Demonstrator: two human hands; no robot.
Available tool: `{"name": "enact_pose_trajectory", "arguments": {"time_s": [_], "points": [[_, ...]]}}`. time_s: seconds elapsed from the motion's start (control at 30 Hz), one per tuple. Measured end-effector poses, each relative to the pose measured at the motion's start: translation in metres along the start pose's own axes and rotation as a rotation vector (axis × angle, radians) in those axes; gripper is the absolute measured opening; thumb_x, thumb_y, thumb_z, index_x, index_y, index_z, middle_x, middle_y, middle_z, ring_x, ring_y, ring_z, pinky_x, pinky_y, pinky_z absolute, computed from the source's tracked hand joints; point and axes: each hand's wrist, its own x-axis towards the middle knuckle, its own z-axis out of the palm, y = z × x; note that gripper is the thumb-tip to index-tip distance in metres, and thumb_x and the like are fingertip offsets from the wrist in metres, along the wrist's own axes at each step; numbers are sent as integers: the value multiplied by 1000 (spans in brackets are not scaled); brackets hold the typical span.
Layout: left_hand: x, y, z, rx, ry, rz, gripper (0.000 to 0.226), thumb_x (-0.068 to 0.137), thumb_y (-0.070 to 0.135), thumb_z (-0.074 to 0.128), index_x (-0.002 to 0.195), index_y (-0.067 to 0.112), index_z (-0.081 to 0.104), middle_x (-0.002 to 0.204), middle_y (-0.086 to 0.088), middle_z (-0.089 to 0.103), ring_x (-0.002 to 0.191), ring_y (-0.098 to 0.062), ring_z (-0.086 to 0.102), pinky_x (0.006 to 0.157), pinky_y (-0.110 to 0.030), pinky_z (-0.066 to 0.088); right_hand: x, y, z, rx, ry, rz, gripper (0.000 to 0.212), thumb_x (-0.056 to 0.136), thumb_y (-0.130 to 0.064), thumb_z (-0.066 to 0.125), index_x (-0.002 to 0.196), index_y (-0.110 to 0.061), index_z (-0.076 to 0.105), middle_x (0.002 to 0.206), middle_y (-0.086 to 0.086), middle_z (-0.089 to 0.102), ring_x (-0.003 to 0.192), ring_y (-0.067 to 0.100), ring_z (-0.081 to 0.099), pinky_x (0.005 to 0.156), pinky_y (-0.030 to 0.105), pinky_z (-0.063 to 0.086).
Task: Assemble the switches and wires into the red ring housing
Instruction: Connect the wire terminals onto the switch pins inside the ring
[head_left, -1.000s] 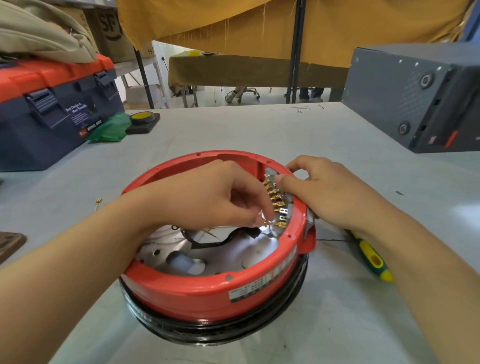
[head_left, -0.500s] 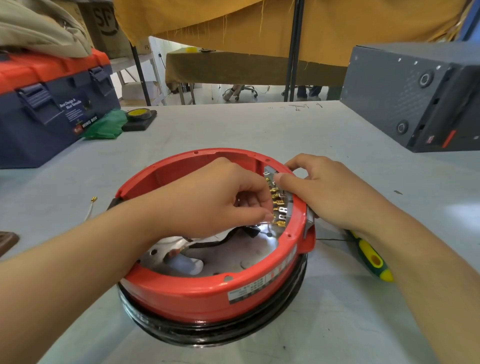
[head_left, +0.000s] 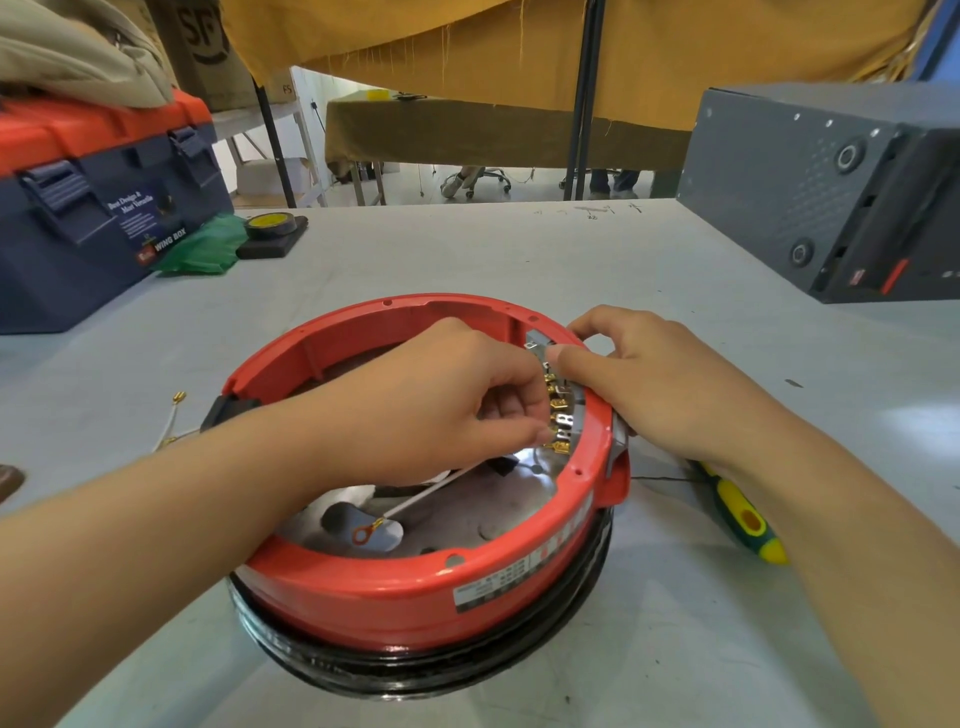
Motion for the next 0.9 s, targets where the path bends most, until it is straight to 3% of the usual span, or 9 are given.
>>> {"name": "enact_pose_trajectory", "arguments": {"time_s": [0.23, 0.8, 0.9], "points": [[-1, 0, -1, 11, -4, 12, 5, 84, 18, 66, 81, 16, 69, 67, 9, 64, 66, -2, 60, 62, -8, 40, 0, -1, 0, 4, -2, -3, 18, 92, -37, 52, 99, -22, 58, 51, -2, 66, 42, 0, 59, 39, 5, 35], [-1, 3, 3, 63, 20, 28, 12, 83, 13, 67, 75, 21, 64, 59, 12, 55, 57, -2, 53, 58, -6, 34, 0, 1, 1, -20, 10, -14, 13, 92, -37, 51, 95, -25, 56, 49, -13, 64, 42, -2, 58, 40, 5, 35], [-1, 3, 3, 62, 35, 46, 16, 83, 13, 67, 73, 24, 62, 57, 13, 54, 57, 0, 52, 58, -6, 34, 0, 2, 3, -38, 46, -21, 17, 92, -40, 51, 97, -25, 58, 45, -7, 62, 41, -1, 57, 41, 6, 35]]}}
